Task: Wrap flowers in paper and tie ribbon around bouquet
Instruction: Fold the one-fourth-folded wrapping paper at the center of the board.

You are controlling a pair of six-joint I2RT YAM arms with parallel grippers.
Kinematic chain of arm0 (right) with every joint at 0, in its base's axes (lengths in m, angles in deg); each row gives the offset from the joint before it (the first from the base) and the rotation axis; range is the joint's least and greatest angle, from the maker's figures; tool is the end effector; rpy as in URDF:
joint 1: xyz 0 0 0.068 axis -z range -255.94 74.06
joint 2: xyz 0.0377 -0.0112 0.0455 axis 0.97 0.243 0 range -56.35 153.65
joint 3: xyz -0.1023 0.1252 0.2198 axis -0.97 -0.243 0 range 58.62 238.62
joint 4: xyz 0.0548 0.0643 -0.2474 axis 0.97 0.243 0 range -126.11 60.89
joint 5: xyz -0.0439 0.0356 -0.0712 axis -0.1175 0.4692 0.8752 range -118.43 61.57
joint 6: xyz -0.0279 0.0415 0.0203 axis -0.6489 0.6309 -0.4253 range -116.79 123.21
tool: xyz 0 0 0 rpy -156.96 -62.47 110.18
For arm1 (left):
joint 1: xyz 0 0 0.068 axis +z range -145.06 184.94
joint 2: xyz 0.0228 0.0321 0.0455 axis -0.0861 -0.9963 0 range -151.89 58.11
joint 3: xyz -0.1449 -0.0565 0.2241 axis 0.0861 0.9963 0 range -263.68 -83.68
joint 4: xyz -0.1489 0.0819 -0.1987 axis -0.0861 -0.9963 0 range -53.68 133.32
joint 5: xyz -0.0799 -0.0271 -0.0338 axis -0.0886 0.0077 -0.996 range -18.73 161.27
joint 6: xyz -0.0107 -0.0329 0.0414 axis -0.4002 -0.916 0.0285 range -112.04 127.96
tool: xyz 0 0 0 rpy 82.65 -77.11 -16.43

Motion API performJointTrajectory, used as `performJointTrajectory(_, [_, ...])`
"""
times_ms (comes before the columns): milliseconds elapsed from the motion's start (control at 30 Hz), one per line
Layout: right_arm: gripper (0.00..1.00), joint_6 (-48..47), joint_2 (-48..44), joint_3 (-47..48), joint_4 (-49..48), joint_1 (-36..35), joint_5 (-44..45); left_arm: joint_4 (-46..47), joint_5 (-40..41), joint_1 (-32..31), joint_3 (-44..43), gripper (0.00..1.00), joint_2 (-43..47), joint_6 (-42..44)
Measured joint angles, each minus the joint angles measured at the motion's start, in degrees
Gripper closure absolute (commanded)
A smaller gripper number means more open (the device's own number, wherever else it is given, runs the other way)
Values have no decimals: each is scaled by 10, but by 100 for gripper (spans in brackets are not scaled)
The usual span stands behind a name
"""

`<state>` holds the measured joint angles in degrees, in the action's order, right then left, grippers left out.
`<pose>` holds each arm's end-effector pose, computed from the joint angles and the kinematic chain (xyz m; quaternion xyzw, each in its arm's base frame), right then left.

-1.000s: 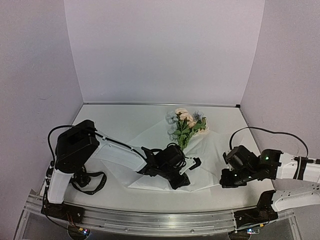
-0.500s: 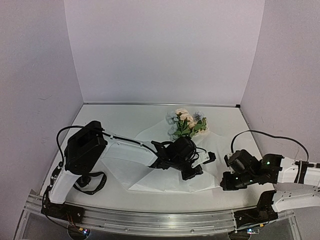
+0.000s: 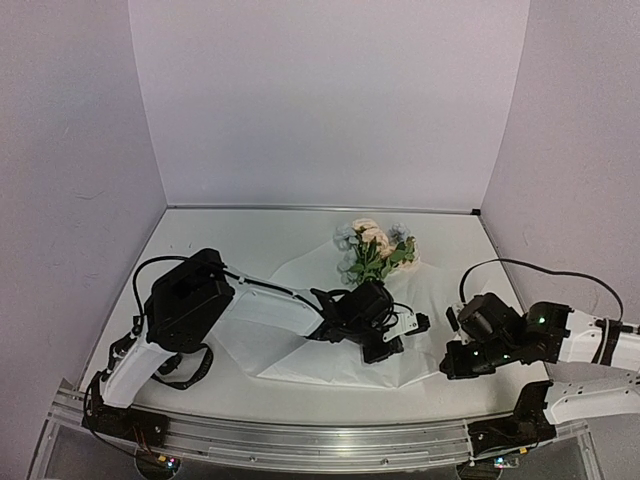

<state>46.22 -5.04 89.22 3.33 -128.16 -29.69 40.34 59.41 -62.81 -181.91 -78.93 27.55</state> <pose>0.0974 0.1268 0.1939 -0.0804 0.9628 0.1974 0.1658 0.1913 -0.4866 0.1141 0.6575 0.6275 -0.2519 0.3324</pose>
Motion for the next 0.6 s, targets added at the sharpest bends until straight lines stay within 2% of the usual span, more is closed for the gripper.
performJointTrajectory(200, [100, -36, 16, 63, 47, 0, -3, 4, -5, 7, 6, 79, 2, -16])
performJointTrajectory(300, [100, -54, 30, 88, 74, 0, -2, 9, -15, 18, 37, 73, 25, -41])
performJointTrajectory(433, [100, -71, 42, 94, 103, 0, 0, 23, -29, 39, 97, 67, 89, -88])
performJointTrajectory(600, [100, -87, 59, 109, 139, 0, 8, 60, -36, 62, 189, 66, 210, -161])
